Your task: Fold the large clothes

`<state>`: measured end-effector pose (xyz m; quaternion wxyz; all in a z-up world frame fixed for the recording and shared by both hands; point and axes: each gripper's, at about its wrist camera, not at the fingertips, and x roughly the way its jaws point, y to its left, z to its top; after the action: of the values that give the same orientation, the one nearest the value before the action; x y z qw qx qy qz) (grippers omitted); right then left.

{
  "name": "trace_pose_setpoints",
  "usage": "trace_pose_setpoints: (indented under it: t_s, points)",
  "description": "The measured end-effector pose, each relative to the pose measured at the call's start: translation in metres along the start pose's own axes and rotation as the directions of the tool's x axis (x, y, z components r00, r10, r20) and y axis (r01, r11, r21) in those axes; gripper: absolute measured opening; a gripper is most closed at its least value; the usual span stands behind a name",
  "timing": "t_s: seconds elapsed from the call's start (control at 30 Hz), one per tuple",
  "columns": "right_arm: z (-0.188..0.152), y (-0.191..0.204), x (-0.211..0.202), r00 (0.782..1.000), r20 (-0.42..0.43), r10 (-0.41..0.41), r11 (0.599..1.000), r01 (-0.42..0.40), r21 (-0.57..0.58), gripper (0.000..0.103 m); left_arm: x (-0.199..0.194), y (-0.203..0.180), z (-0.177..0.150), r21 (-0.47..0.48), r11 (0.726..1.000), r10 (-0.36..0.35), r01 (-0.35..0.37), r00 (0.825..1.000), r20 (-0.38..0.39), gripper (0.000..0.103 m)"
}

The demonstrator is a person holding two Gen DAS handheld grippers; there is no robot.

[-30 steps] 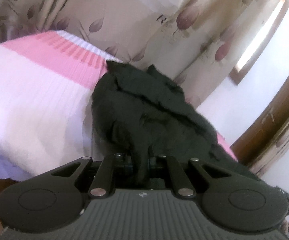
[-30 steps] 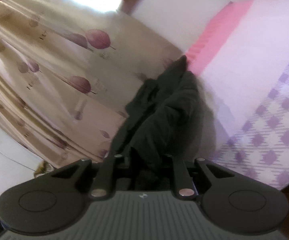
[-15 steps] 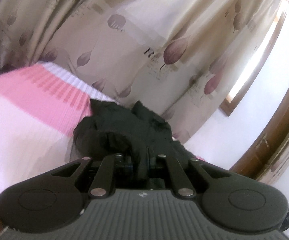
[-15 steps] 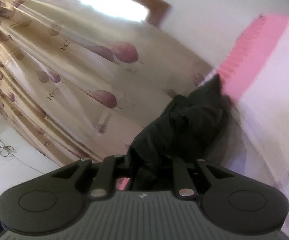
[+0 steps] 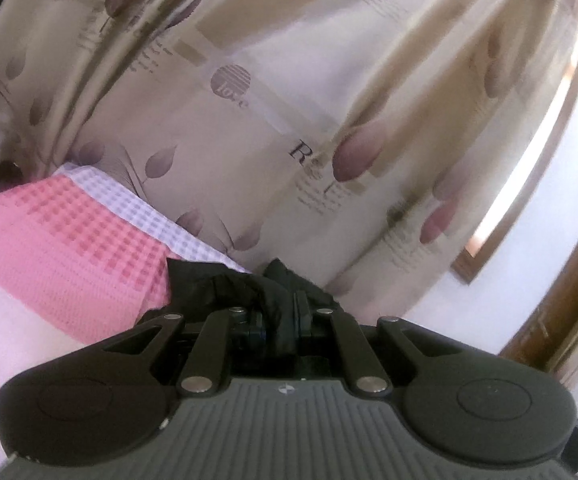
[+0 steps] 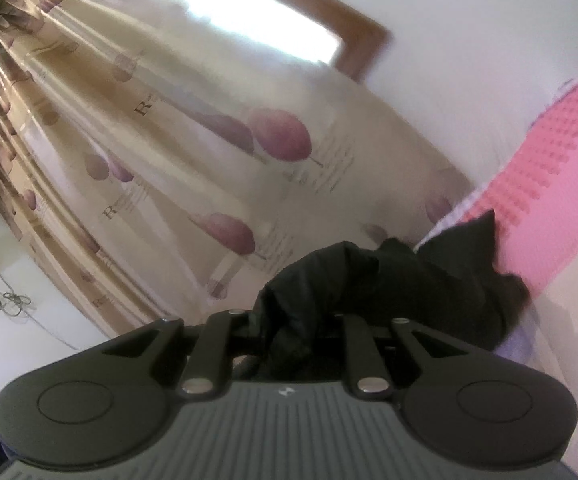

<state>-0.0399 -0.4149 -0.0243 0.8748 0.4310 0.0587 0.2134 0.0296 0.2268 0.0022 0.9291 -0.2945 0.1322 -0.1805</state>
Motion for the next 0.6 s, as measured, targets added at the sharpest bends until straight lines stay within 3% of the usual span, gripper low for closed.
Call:
trace_pose_setpoints:
  t_s: [0.23, 0.6]
  points:
    - [0.03, -0.002, 0.04, 0.999, 0.015, -0.036, 0.999, 0.036, -0.01, 0.016, 0.032, 0.006, 0.019, -0.034, 0.999, 0.033, -0.032, 0.999, 0.023, 0.012]
    - [0.05, -0.006, 0.079, 0.996, 0.032, -0.088, 0.996, 0.089, -0.032, 0.016, 0.069, 0.011, 0.033, -0.025, 0.997, 0.072, -0.071, 0.997, 0.041, 0.012]
